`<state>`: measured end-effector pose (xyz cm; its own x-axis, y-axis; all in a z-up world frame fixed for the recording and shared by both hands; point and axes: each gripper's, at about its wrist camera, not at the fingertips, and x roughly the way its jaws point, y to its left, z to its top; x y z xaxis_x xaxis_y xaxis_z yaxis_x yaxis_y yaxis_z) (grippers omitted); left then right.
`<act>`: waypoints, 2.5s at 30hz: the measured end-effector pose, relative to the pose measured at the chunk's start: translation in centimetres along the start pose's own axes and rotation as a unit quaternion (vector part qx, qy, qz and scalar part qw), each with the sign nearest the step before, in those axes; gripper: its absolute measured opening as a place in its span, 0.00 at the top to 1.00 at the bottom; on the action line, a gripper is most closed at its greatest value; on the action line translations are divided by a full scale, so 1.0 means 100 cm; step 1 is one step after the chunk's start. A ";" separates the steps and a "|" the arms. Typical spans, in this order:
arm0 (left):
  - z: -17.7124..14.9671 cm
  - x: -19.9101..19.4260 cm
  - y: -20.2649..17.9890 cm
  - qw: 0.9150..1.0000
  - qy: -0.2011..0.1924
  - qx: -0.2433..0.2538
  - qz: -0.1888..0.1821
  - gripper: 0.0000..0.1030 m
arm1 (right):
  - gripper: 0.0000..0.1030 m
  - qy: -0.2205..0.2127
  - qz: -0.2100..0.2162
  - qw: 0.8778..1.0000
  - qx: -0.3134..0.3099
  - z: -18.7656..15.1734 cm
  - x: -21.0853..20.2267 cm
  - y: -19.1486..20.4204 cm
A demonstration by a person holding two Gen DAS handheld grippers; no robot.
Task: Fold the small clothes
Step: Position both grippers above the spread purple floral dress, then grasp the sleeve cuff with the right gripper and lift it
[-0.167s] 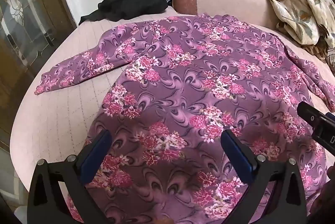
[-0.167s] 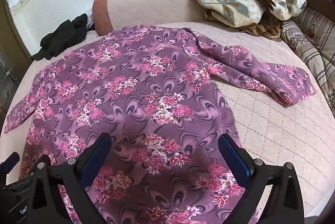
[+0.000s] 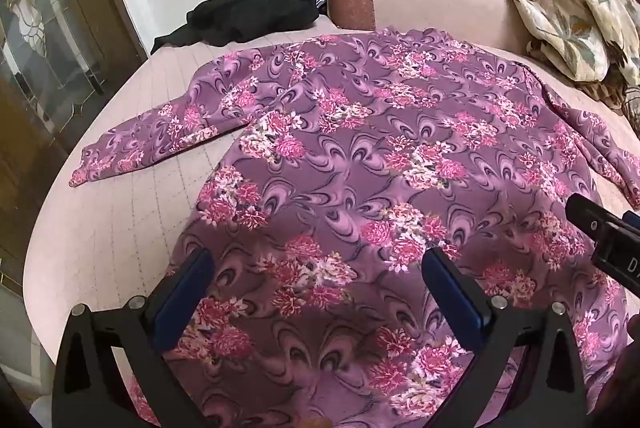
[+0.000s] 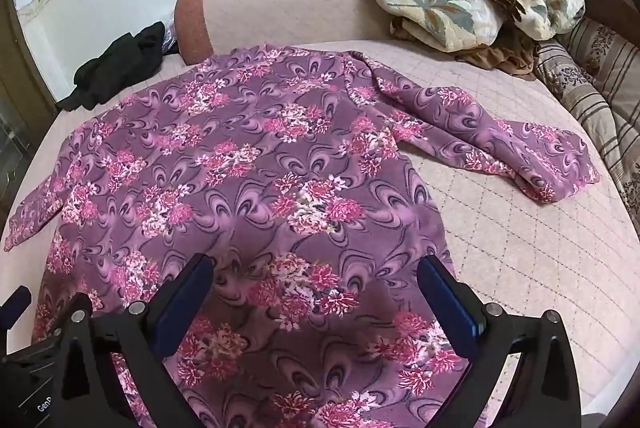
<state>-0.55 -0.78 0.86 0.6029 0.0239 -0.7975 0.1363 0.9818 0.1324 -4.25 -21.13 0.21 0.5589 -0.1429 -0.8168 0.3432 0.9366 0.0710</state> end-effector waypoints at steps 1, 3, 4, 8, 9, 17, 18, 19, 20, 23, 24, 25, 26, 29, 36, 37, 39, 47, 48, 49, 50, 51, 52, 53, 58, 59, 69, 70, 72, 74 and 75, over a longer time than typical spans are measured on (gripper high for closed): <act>0.001 0.000 0.000 1.000 0.002 -0.001 -0.002 0.00 | 0.00 0.003 -0.001 1.000 -0.003 -0.002 0.000 0.001; 0.002 0.001 0.001 1.000 0.003 -0.004 -0.003 0.00 | 0.00 0.012 -0.007 1.000 0.006 0.008 -0.002 -0.001; 0.002 0.001 0.001 1.000 0.003 -0.005 -0.003 0.00 | 0.00 0.011 -0.018 1.000 0.002 0.005 -0.004 0.006; 0.001 -0.005 0.003 1.000 -0.008 -0.004 0.004 0.00 | 0.00 -0.003 -0.009 1.000 0.002 0.009 -0.015 0.003; 0.001 -0.008 0.004 1.000 -0.009 -0.002 0.007 0.00 | 0.00 -0.009 -0.001 1.000 0.004 0.010 -0.020 0.002; -0.015 -0.076 0.019 1.000 -0.015 -0.022 -0.009 0.00 | 0.00 -0.062 0.005 0.998 -0.018 0.004 -0.111 0.001; -0.022 -0.086 0.022 0.999 -0.011 -0.028 -0.018 0.00 | 0.00 -0.060 0.019 0.998 -0.017 -0.004 -0.124 -0.002; -0.032 -0.098 0.024 0.999 -0.005 -0.034 -0.029 0.00 | 0.00 -0.055 0.028 0.998 -0.013 -0.015 -0.137 -0.005; -0.042 -0.112 0.026 0.999 -0.003 -0.033 -0.039 0.00 | 0.00 -0.050 0.033 0.998 -0.008 -0.026 -0.150 -0.008; -0.064 -0.155 0.025 0.999 -0.028 -0.012 -0.025 0.00 | 0.00 -0.044 0.039 0.998 -0.005 -0.052 -0.188 -0.015; -0.071 -0.172 0.025 0.999 -0.040 -0.003 -0.010 0.00 | 0.00 -0.047 0.033 0.998 -0.006 -0.060 -0.200 -0.017; -0.076 -0.185 0.025 0.999 -0.046 -0.001 -0.006 0.00 | 0.00 -0.049 0.022 0.999 -0.005 -0.067 -0.212 -0.019; -0.080 -0.198 0.028 0.999 -0.052 -0.004 -0.009 0.00 | 0.00 -0.051 0.017 0.999 0.003 -0.073 -0.224 -0.023; -0.090 -0.234 0.038 0.997 -0.073 -0.015 -0.024 0.00 | 0.00 -0.064 0.035 0.997 0.031 -0.084 -0.257 -0.034; -0.099 -0.303 0.052 0.990 -0.135 -0.028 -0.035 0.00 | 0.00 -0.115 0.015 0.993 0.022 -0.088 -0.322 -0.029; -0.099 -0.310 0.054 0.989 -0.138 -0.029 -0.036 0.00 | 0.00 -0.124 0.010 0.992 0.020 -0.088 -0.332 -0.028; -0.098 -0.323 0.054 0.988 -0.152 -0.032 -0.021 0.00 | 0.00 -0.138 0.013 0.990 0.013 -0.088 -0.346 -0.026; -0.090 -0.339 0.042 0.985 -0.163 -0.024 -0.042 0.00 | 0.00 -0.161 0.016 0.987 0.015 -0.079 -0.368 -0.034; -0.087 -0.339 0.038 0.986 -0.162 -0.018 -0.047 0.00 | 0.00 -0.158 0.014 0.987 0.017 -0.077 -0.366 -0.037; -0.085 -0.338 0.034 0.986 -0.161 -0.015 -0.050 0.00 | 0.00 -0.154 0.014 0.988 0.020 -0.075 -0.364 -0.040; -0.081 -0.337 0.029 0.985 -0.162 -0.011 -0.050 0.00 | 0.00 -0.148 0.009 0.989 0.024 -0.073 -0.360 -0.043; -0.078 -0.335 0.025 0.985 -0.163 -0.007 -0.049 0.00 | 0.00 -0.145 0.001 0.989 0.026 -0.071 -0.356 -0.046; -0.073 -0.332 0.019 0.985 -0.162 -0.002 -0.051 0.00 | 0.00 -0.144 -0.005 0.989 0.029 -0.068 -0.352 -0.050; -0.067 -0.328 0.012 0.986 -0.160 0.004 -0.052 0.00 | 0.00 -0.140 0.000 0.990 0.033 -0.065 -0.347 -0.054; -0.037 -0.295 -0.023 0.987 -0.137 0.023 -0.078 0.00 | 0.00 -0.114 0.056 0.990 0.065 -0.042 -0.305 -0.098; -0.029 -0.283 -0.033 0.988 -0.130 0.028 -0.083 0.00 | 0.00 -0.112 0.053 0.990 0.072 -0.036 -0.293 -0.110; 0.040 -0.140 -0.134 0.980 -0.019 0.036 -0.193 0.00 | 0.18 -0.009 0.036 0.978 0.207 0.034 -0.112 -0.279; 0.043 -0.125 -0.140 0.980 -0.008 0.034 -0.197 0.00 | 0.18 0.011 0.033 0.971 0.235 0.040 -0.083 -0.301; 0.049 -0.095 -0.145 0.978 0.015 0.026 -0.206 0.03 | 0.23 0.036 0.043 0.956 0.287 0.045 -0.044 -0.333; 0.053 -0.070 -0.145 0.976 0.037 0.016 -0.213 0.07 | 0.34 0.058 0.030 0.939 0.339 0.048 -0.003 -0.368; 0.054 -0.058 -0.144 0.975 0.048 0.013 -0.216 0.08 | 0.41 0.068 0.006 0.931 0.360 0.050 0.014 -0.383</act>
<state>-1.82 -16.11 6.75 0.4096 -0.3721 -0.8329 0.3813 0.8993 -0.2143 -12.85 -58.77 -0.81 0.4823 -0.0456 -0.8748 0.7813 0.4741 0.4060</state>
